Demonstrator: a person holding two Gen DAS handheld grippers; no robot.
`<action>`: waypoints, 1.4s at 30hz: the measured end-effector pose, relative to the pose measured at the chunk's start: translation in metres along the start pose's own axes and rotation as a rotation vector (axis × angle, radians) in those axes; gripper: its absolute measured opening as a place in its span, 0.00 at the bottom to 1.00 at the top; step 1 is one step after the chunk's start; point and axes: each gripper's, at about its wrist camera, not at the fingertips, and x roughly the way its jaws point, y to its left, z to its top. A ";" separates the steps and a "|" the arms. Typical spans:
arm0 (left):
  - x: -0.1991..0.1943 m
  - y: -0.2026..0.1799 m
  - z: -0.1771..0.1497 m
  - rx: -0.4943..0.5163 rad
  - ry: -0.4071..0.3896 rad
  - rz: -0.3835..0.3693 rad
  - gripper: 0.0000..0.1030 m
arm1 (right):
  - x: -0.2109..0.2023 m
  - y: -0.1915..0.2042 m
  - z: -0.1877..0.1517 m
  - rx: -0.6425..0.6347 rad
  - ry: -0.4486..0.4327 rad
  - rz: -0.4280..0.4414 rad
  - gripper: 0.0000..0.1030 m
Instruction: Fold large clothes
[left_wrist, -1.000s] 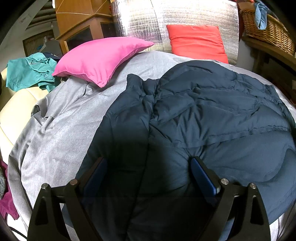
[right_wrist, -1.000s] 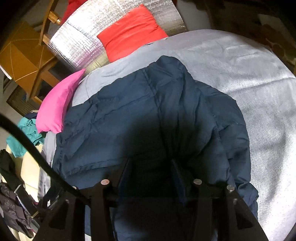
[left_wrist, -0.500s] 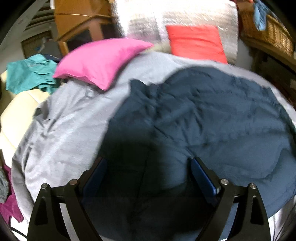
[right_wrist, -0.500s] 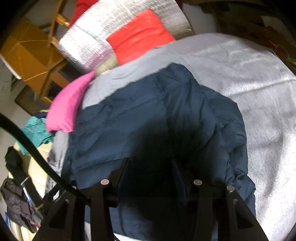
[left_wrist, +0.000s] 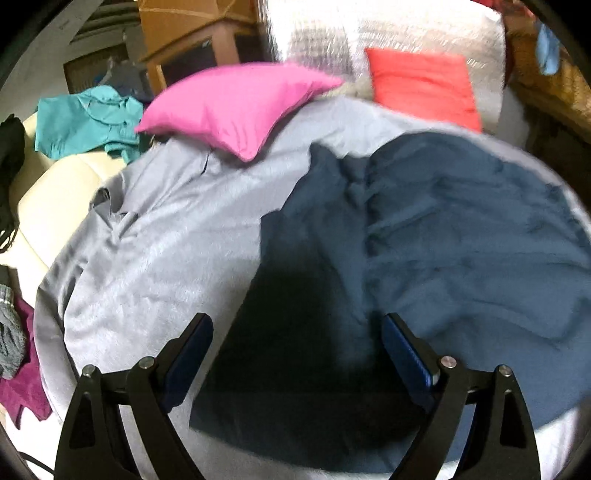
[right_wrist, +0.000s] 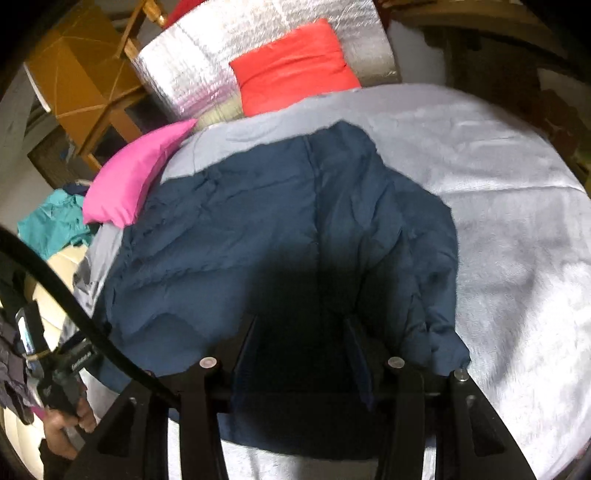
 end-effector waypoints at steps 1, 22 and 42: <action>-0.016 -0.001 -0.006 -0.002 -0.031 -0.013 0.90 | -0.007 0.001 -0.003 0.012 -0.019 0.007 0.55; -0.247 0.021 -0.013 0.011 -0.373 -0.020 0.95 | -0.189 0.099 -0.079 -0.165 -0.393 -0.036 0.76; -0.329 0.028 -0.023 -0.027 -0.434 -0.026 0.96 | -0.275 0.151 -0.112 -0.246 -0.485 0.013 0.77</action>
